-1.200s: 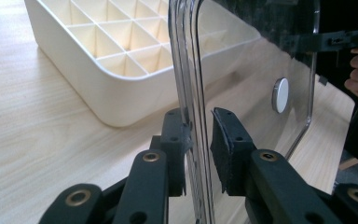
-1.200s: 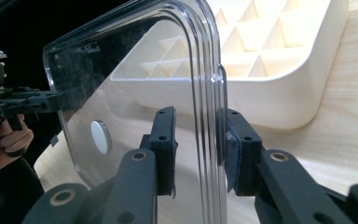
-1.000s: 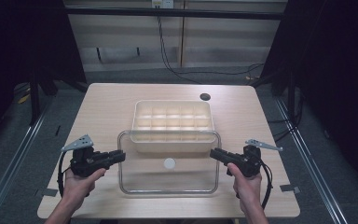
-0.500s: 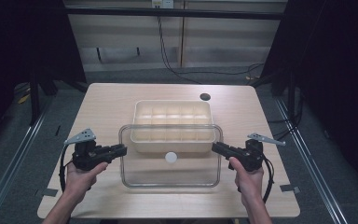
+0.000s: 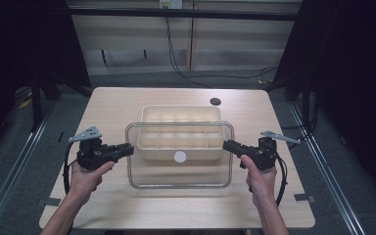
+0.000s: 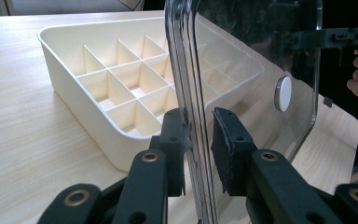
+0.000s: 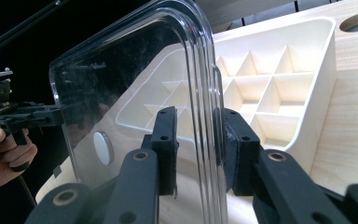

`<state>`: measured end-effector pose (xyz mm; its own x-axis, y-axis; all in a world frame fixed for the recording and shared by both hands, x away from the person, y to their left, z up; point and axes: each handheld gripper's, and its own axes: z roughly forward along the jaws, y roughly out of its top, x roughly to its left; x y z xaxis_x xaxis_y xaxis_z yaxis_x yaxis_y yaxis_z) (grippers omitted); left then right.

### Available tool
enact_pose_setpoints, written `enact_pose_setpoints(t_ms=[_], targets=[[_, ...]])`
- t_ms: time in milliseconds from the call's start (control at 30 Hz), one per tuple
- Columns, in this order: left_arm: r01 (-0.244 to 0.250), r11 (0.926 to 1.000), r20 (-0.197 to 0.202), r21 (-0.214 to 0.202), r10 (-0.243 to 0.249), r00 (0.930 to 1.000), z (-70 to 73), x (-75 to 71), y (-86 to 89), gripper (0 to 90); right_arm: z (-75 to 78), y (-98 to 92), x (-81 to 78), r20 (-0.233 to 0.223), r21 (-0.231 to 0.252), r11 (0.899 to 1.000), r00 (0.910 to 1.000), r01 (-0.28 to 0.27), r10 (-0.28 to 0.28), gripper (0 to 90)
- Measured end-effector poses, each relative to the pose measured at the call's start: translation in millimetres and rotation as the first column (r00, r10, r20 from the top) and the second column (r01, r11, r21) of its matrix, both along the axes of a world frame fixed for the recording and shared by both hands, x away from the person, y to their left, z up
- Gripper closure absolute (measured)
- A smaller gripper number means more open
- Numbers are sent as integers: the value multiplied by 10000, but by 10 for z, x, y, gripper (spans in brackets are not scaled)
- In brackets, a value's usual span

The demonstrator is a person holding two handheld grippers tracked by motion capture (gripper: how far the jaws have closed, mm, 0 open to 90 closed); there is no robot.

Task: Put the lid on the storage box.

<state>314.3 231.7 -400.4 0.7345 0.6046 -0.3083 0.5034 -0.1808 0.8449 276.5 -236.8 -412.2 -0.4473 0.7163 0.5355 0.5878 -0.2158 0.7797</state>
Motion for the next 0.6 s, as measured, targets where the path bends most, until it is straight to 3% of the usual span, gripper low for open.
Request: enact_pose_setpoints(t_ms=[333, 600], targets=[[-124, 9999, 222, -53, 125, 9997, 124, 108, -41, 748, 112, -30, 101, 173, -16, 9999, 9998, 99, -99, 695], [-143, 9998, 104, -119, 144, 9998, 127, 179, -73, 749, 166, -48, 186, 156, -71, 9997, 9996, 231, -229, 692]])
